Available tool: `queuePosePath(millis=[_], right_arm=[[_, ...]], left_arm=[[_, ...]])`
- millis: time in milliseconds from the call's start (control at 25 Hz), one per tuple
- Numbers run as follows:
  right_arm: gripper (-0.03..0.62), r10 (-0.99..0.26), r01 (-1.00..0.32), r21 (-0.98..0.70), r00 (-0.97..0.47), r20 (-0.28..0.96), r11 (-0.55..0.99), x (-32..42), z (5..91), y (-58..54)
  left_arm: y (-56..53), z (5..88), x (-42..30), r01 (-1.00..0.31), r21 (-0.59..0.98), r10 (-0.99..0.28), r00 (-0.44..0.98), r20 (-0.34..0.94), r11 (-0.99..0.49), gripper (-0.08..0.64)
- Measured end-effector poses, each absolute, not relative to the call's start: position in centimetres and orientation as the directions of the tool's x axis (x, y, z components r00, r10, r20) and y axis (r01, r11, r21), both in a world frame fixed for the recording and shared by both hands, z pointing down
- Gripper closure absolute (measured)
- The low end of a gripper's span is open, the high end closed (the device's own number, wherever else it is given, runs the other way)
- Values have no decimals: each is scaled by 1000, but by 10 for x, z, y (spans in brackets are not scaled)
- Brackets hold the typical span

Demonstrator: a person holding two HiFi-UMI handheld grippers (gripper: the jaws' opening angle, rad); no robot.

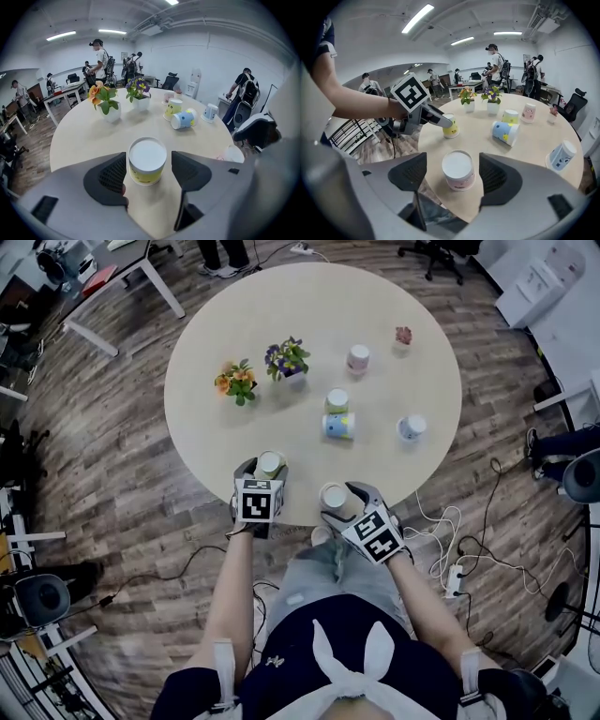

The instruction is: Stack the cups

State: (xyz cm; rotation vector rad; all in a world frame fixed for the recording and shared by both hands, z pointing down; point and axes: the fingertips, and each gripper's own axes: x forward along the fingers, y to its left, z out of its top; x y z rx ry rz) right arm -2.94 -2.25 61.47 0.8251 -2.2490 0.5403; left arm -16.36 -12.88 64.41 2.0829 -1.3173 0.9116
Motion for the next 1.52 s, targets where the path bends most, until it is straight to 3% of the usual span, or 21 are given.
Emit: queuePosePath(millis=[480, 680, 1200, 1520], right_arm=[[265, -362, -678, -143, -544, 757, 721, -34, 640, -22], [344, -384, -688, -108, -521, 762, 717, -29, 643, -26], [348, -514, -720, -66, -554, 655, 691, -3, 578, -60], [348, -546, -736, -71, -559, 625, 673, 23, 567, -84]], left_arm=[[-128, 645, -162, -922, 50, -584, 284, 760, -384, 295], [-128, 639, -162, -926, 48, -603, 283, 746, -375, 295], [-107, 580, -155, -932, 110, -690, 332, 643, -346, 296], [-91, 579, -124, -918, 120, -669, 360, 650, -377, 296]])
